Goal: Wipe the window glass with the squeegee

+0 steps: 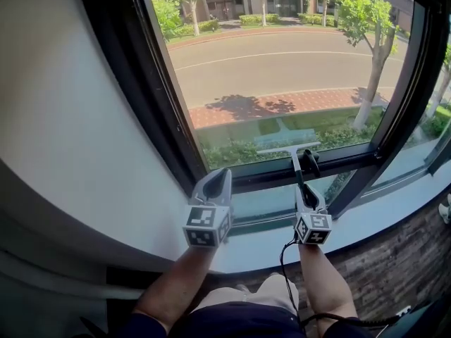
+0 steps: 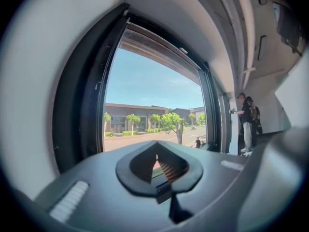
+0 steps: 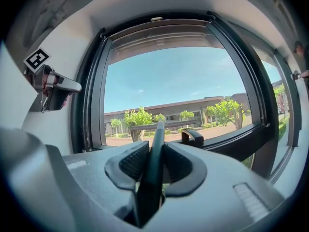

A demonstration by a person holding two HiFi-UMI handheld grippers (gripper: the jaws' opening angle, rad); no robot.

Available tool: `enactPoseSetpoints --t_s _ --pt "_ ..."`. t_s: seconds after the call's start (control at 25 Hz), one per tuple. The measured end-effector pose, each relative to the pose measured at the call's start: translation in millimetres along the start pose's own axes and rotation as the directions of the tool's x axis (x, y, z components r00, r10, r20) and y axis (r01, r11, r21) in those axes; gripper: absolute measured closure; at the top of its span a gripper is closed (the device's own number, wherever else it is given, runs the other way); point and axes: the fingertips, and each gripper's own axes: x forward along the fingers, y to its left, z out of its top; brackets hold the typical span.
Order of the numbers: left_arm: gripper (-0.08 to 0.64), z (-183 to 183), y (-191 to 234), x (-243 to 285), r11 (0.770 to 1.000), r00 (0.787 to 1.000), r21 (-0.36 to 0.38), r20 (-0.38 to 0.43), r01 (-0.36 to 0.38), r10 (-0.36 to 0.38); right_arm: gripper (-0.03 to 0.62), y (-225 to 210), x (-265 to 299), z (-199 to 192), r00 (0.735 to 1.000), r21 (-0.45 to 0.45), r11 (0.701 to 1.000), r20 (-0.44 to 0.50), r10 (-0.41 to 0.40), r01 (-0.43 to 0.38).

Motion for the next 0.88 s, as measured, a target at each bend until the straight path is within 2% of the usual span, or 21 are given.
enactPoseSetpoints --t_s 0.16,0.24,0.4,0.48,0.56,0.68,0.76,0.88 --pt "0.555 2 2 3 1.0 1.0 -0.005 -0.002 -0.01 0.01 0.489 -7 0 -7 0.998 0.009 1.0 -0.062 -0.01 0.011" --pt "0.555 7 6 4 1.0 1.0 -0.013 0.003 -0.022 0.023 0.491 -8 -5 -2 0.999 -0.001 1.0 -0.052 -0.013 0.013" --pt "0.555 18 14 1 0.998 0.998 -0.03 -0.001 -0.06 0.06 0.49 13 -25 52 0.997 -0.059 0.998 0.061 0.035 -0.032" --pt "0.555 27 14 4 0.996 0.997 -0.022 0.001 -0.082 0.082 0.491 24 -31 95 0.983 -0.074 0.995 0.162 0.083 -0.072" --pt "0.555 42 19 2 0.994 0.994 -0.005 0.005 -0.111 0.111 0.491 44 -36 153 0.949 -0.084 0.988 0.281 0.144 -0.126" --pt "0.555 70 29 -11 0.986 0.986 0.012 0.015 -0.168 0.167 0.49 78 -48 248 0.865 -0.098 0.973 0.446 0.23 -0.208" --pt "0.555 90 32 -16 0.979 0.978 0.003 0.041 -0.203 0.202 0.491 91 -48 297 0.812 -0.108 0.968 0.527 0.249 -0.226" --pt "0.555 112 35 -18 0.974 0.972 0.009 0.073 -0.227 0.226 0.491 108 -38 351 0.755 -0.122 0.969 0.608 0.245 -0.217"
